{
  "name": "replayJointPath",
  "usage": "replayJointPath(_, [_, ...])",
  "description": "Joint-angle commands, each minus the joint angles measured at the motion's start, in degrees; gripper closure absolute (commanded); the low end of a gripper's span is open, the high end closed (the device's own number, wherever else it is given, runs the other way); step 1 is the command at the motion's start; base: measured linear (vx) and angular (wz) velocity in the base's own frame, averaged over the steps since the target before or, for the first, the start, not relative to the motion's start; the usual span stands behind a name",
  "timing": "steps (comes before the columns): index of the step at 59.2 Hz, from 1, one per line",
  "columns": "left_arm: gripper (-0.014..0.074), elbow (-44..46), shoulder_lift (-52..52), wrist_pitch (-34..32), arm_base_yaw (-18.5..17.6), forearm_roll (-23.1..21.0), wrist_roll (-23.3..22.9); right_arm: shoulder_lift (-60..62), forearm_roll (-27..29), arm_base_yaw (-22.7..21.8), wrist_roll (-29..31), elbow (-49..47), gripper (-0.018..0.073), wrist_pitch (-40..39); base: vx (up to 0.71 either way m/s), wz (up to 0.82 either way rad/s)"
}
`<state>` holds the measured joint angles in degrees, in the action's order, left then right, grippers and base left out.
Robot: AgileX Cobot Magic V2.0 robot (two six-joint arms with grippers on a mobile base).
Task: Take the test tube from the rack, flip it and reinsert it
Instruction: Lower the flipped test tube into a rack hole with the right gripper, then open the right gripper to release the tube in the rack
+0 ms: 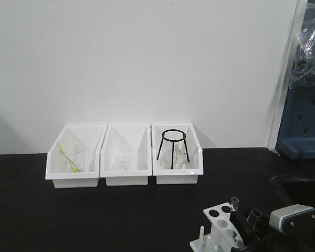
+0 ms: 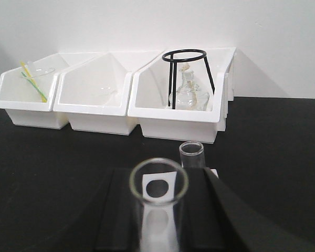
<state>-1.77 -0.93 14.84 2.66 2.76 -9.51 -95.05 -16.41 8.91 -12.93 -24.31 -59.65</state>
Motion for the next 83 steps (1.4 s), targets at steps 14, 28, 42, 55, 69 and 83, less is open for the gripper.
replayJointPath(14, [0.0603,-0.12,-0.65,-4.54,-0.48,-0.26,-0.03,3.81,1.28,-0.35,-0.08,-1.75,0.0568,-3.82,0.00,0.00])
replayJointPath(28, [0.0603,-0.12,-0.65,-4.54,-0.48,-0.26,-0.03,7.21,-2.36,-0.35,-0.08,-6.97,0.0568,12.64,0.00,0.00])
replayJointPath(42, [0.0603,-0.12,-0.65,-4.54,-0.48,-0.26,-0.03,7.23,-2.86,-0.35,-0.08,-7.42,0.0568,15.18,0.00,0.00])
replayJointPath(55, [0.0603,-0.12,-0.65,-4.54,-0.48,-0.26,-0.03,6.67,-2.86,-0.35,-0.08,-7.42,0.0568,15.34,0.00,0.00])
replayJointPath(69, [0.0603,-0.12,-0.65,-4.54,-0.48,-0.26,-0.03,6.54,-5.73,-0.35,-0.08,-7.37,0.0526,14.99,0.00,0.00])
replayJointPath(83, [0.0603,-0.12,-0.65,-4.54,-0.48,-0.26,-0.03,6.54,-7.30,-0.35,-0.08,-7.37,0.0344,14.89,0.00,0.00])
